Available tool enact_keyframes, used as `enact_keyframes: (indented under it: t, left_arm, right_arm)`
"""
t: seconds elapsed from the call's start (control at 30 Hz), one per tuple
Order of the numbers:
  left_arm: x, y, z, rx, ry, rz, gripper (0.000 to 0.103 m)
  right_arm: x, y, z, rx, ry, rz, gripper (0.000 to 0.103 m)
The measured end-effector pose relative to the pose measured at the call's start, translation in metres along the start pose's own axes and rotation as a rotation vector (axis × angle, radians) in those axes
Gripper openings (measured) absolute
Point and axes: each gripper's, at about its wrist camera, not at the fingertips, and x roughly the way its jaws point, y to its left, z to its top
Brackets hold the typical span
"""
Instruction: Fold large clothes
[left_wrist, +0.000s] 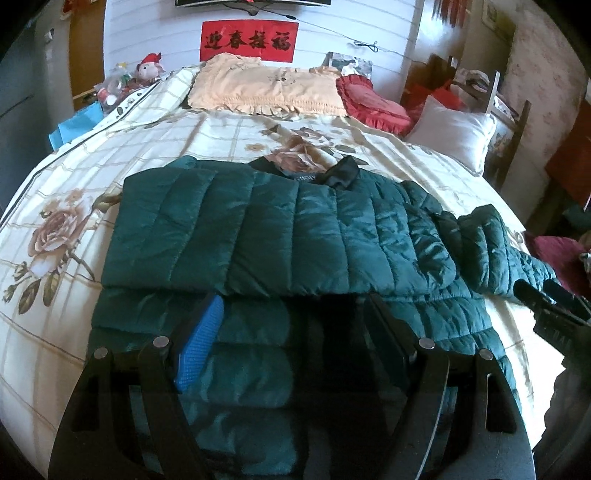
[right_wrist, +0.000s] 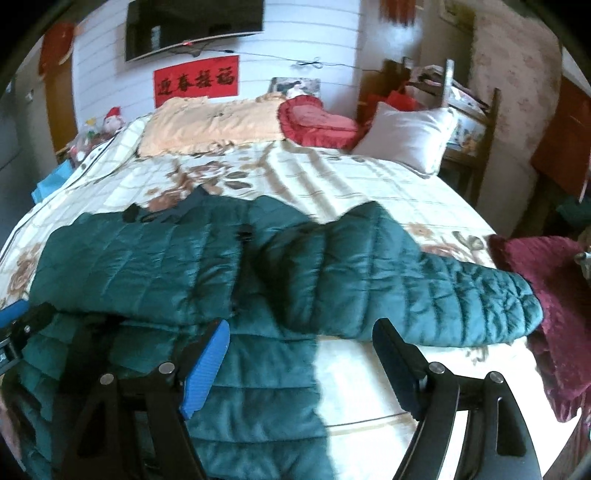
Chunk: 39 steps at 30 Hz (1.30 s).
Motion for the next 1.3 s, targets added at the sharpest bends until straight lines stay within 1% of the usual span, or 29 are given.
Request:
enact_keyframes:
  t: [0.17,0.33,0.63,0.9,0.97,1.07,1.17,1.23,1.3]
  left_arm:
    - [0.003,-0.009,-0.004,0.004,0.016,-0.005,0.079]
    - [0.003,-0.014,-0.006,0.010,0.016,-0.006,0.079]
    - [0.005,-0.017,-0.008,0.007,0.031,-0.007,0.079]
    - [0.006,-0.018,-0.010,0.011,0.039,-0.017,0.079]
    - [0.006,-0.018,-0.010,0.010,0.041,-0.019,0.079]
    - [0.006,-0.015,-0.010,0.003,0.045,-0.023,0.079]
    - [0.006,-0.012,-0.010,-0.002,0.044,-0.024,0.079]
    - [0.006,-0.010,-0.010,-0.007,0.046,-0.025,0.079]
    - [0.007,-0.008,-0.010,-0.013,0.050,-0.026,0.079]
  right_arm:
    - [0.008,-0.027,-0.003,0.029,0.011,-0.035,0.078]
    - [0.014,-0.059,-0.006,0.073,0.019,-0.066,0.078]
    - [0.031,-0.121,-0.007,0.152,0.039,-0.162,0.079]
    - [0.051,-0.200,-0.007,0.299,0.069,-0.263,0.079]
    - [0.054,-0.227,-0.008,0.363,0.076,-0.299,0.079]
    - [0.060,-0.260,-0.011,0.445,0.086,-0.343,0.084]
    - [0.066,-0.291,-0.017,0.530,0.103,-0.387,0.084]
    - [0.074,-0.304,-0.020,0.573,0.126,-0.391,0.084]
    - [0.082,-0.312,-0.022,0.604,0.145,-0.375,0.084]
